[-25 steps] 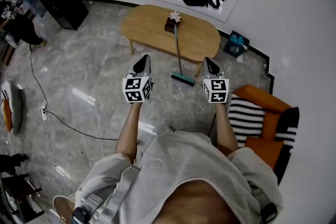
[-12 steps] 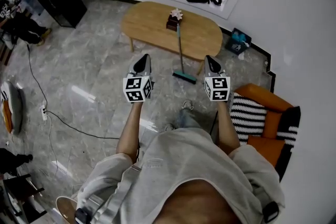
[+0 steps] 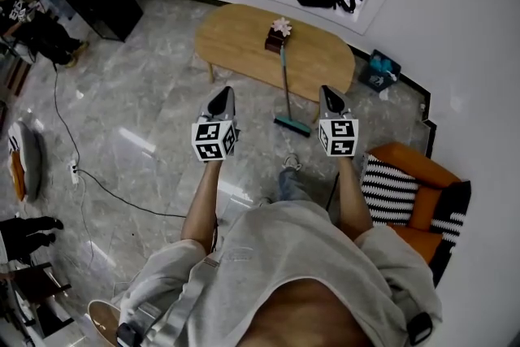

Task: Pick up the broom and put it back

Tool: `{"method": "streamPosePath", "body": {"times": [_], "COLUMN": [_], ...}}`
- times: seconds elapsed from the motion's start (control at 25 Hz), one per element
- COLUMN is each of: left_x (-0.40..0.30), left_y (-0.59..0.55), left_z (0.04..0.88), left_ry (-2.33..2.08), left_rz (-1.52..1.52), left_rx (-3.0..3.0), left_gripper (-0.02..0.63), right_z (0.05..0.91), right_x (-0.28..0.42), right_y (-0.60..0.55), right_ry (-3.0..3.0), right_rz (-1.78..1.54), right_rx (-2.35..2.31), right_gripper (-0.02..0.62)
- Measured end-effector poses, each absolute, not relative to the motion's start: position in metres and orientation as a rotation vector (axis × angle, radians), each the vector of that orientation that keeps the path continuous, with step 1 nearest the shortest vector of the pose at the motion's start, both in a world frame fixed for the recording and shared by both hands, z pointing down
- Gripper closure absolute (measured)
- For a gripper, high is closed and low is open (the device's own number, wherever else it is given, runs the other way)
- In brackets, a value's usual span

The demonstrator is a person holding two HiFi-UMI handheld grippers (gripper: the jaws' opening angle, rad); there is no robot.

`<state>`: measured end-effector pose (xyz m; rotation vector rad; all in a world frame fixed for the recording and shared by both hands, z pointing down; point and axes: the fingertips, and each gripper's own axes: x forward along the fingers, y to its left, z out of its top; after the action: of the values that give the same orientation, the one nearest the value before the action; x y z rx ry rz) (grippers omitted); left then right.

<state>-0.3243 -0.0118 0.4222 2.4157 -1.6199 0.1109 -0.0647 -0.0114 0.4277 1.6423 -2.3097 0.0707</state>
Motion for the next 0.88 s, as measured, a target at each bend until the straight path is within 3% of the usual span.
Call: {"method": "streamPosePath", "body": {"times": [0.88], "left_x": [-0.26], "left_y": [-0.15], "left_z": [0.45], "left_ry": [-1.764], "left_rz": [0.214], "left_rx": [2.248], "left_gripper": [0.604], "right_z": [0.465], "right_x": [-0.012], "right_y": [-0.188], "right_ry": [-2.454], "right_rz": [0.157], "right_rx": [1.46], "right_gripper": [0.594]}}
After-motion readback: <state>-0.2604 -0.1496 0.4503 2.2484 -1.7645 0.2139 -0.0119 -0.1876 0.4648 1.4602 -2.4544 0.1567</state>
